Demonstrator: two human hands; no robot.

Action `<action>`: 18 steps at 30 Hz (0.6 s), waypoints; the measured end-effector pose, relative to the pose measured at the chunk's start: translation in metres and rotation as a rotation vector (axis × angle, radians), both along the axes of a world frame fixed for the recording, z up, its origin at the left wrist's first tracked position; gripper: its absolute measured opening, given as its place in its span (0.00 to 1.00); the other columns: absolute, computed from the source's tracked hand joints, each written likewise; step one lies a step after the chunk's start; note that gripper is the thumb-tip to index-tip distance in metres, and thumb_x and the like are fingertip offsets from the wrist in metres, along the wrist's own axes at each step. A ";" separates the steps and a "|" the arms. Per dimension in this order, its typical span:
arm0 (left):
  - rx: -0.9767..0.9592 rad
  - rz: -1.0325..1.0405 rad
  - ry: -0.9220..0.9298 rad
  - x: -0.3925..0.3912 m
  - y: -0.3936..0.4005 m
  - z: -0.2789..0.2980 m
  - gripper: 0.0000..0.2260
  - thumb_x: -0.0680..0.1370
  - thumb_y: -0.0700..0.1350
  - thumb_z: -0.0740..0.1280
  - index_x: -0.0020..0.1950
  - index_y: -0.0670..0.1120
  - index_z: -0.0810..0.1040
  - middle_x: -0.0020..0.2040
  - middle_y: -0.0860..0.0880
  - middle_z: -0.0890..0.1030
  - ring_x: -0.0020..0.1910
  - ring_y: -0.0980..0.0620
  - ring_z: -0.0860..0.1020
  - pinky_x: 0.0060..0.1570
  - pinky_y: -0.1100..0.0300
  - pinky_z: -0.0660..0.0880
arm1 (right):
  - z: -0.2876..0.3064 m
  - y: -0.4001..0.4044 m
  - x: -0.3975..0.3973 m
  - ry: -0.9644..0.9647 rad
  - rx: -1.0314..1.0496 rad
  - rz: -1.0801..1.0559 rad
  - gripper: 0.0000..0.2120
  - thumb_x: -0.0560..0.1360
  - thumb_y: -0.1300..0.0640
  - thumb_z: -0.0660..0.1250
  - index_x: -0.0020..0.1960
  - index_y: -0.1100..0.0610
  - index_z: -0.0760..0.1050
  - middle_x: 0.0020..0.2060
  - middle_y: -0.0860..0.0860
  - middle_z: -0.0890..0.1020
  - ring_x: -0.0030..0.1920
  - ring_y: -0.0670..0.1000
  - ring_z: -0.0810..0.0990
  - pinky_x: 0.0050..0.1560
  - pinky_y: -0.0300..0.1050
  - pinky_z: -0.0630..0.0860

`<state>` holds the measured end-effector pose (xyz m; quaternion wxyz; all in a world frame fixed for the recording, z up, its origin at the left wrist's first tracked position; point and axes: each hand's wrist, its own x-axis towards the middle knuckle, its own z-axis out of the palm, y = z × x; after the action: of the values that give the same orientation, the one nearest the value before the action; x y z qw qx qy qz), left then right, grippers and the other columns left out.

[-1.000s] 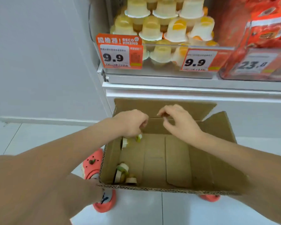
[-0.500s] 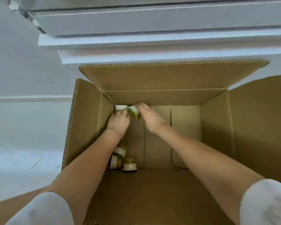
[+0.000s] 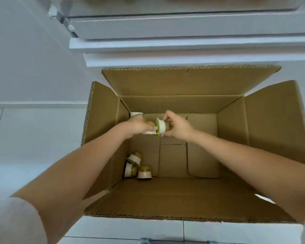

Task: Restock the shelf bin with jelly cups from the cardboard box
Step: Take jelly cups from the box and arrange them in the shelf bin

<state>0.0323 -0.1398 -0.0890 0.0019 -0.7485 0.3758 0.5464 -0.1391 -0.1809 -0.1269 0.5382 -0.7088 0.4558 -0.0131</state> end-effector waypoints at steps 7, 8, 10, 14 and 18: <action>0.095 0.535 0.776 -0.023 -0.018 0.158 0.13 0.79 0.54 0.60 0.43 0.46 0.74 0.43 0.47 0.78 0.43 0.50 0.77 0.44 0.57 0.75 | 0.195 -0.028 -0.082 -0.222 0.055 -0.071 0.19 0.65 0.63 0.76 0.50 0.52 0.72 0.51 0.54 0.82 0.46 0.49 0.81 0.53 0.38 0.77; 0.076 0.524 0.788 -0.030 -0.015 0.181 0.14 0.79 0.56 0.60 0.44 0.46 0.74 0.43 0.46 0.78 0.43 0.49 0.77 0.42 0.58 0.77 | 0.223 -0.026 -0.090 -0.253 0.029 -0.084 0.18 0.65 0.62 0.76 0.51 0.52 0.73 0.52 0.54 0.82 0.48 0.49 0.82 0.54 0.38 0.77; 0.006 0.528 0.803 -0.045 -0.006 0.226 0.17 0.78 0.58 0.60 0.45 0.44 0.74 0.43 0.44 0.78 0.41 0.48 0.77 0.36 0.60 0.79 | 0.272 -0.014 -0.102 -0.333 -0.033 -0.117 0.19 0.64 0.58 0.74 0.53 0.52 0.74 0.51 0.53 0.82 0.48 0.49 0.82 0.51 0.36 0.78; -0.180 0.610 0.958 -0.071 0.013 0.288 0.21 0.76 0.60 0.61 0.51 0.41 0.75 0.44 0.40 0.79 0.37 0.44 0.81 0.38 0.53 0.81 | 0.336 0.017 -0.119 -0.486 -0.208 -0.155 0.26 0.61 0.55 0.74 0.58 0.53 0.76 0.55 0.51 0.81 0.50 0.51 0.82 0.51 0.38 0.78; -0.292 0.679 1.112 -0.088 0.023 0.310 0.22 0.77 0.57 0.62 0.61 0.40 0.77 0.52 0.38 0.82 0.43 0.42 0.83 0.44 0.51 0.81 | 0.358 0.030 -0.113 -0.568 -0.380 -0.159 0.24 0.65 0.64 0.75 0.60 0.53 0.77 0.52 0.46 0.81 0.47 0.47 0.82 0.49 0.37 0.78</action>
<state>-0.0558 -0.1164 0.2205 -0.4657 -0.4248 0.1343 0.7646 -0.2525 -0.1514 0.2308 0.4994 -0.7266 0.3312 -0.3360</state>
